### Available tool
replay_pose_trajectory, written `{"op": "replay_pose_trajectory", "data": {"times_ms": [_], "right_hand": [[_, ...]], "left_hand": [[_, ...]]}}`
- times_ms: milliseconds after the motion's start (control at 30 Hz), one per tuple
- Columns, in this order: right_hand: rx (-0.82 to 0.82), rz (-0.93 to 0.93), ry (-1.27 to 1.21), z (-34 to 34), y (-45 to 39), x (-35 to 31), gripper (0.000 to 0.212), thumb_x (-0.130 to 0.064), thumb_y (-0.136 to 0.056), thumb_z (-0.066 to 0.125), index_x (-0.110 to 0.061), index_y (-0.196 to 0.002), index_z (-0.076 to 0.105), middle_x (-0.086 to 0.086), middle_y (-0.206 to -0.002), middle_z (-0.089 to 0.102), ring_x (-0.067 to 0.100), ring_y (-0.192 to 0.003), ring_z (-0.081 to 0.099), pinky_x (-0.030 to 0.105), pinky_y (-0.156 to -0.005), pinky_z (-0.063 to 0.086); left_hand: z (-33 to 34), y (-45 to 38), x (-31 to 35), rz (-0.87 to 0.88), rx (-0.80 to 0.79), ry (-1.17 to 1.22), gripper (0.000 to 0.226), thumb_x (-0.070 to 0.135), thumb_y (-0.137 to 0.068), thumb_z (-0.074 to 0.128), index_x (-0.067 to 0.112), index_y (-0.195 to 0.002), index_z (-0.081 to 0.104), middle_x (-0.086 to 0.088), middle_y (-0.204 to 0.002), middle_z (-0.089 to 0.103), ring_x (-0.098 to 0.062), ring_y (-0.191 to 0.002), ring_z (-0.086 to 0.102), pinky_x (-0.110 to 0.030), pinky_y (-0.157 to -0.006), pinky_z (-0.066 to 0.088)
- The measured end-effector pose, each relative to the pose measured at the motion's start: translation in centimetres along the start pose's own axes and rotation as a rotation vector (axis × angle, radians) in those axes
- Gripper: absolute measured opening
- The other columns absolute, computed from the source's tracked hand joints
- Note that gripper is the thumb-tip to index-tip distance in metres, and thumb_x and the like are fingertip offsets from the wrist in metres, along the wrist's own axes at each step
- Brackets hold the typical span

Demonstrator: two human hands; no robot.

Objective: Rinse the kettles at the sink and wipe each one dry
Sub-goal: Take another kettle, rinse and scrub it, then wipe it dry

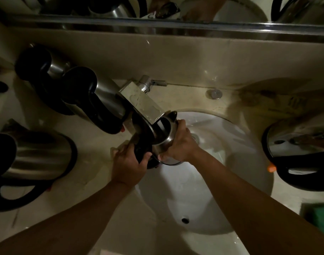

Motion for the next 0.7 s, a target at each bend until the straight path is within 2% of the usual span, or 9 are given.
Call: {"op": "replay_pose_trajectory", "data": {"times_ms": [167, 433, 567, 700], "right_hand": [[-0.002, 0.0, 0.033, -0.09, 0.0, -0.32, 0.12, -0.051, -0.028, 0.088, -0.035, -0.125, 0.019, 0.009, -0.133, 0.043, 0.036, -0.129, 0.046, 0.051, -0.104, 0.05], [-0.014, 0.018, 0.01, -0.09, 0.03, -0.19, 0.12, -0.045, -0.032, 0.093, -0.033, -0.127, 0.021, 0.009, -0.132, 0.044, 0.035, -0.129, 0.045, 0.051, -0.104, 0.05], [-0.019, 0.017, -0.005, -0.05, -0.02, -0.23, 0.122, -0.044, -0.03, 0.093, -0.032, -0.128, 0.022, 0.009, -0.133, 0.044, 0.036, -0.13, 0.045, 0.052, -0.105, 0.049], [-0.016, 0.016, -0.011, -0.17, 0.05, -0.22, 0.12, -0.042, -0.032, 0.093, -0.033, -0.127, 0.022, 0.008, -0.133, 0.043, 0.035, -0.13, 0.045, 0.052, -0.106, 0.049]], "left_hand": [[0.52, -0.01, -0.71, -0.058, -0.065, 0.0, 0.056, 0.053, -0.08, 0.058, 0.002, -0.099, 0.066, -0.019, -0.088, 0.07, -0.037, -0.086, 0.065, -0.045, -0.087, 0.038], [0.37, 0.06, -0.44, -0.061, -0.05, -0.011, 0.057, 0.052, -0.081, 0.059, 0.001, -0.104, 0.065, -0.019, -0.092, 0.069, -0.038, -0.09, 0.064, -0.048, -0.088, 0.042], [0.01, 0.06, -0.14, -0.061, -0.035, 0.01, 0.059, 0.051, -0.08, 0.058, 0.001, -0.109, 0.065, -0.02, -0.098, 0.069, -0.037, -0.092, 0.063, -0.045, -0.086, 0.041], [-0.05, 0.1, -0.11, -0.04, -0.018, 0.015, 0.057, 0.051, -0.08, 0.058, 0.0, -0.104, 0.065, -0.02, -0.094, 0.069, -0.038, -0.088, 0.064, -0.047, -0.085, 0.044]]}}
Point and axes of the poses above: each hand's wrist, its own y-axis away from the middle knuckle, its own z-axis out of the palm, x = y × z, the point moved 4 cm from there along -y, towards the middle knuckle
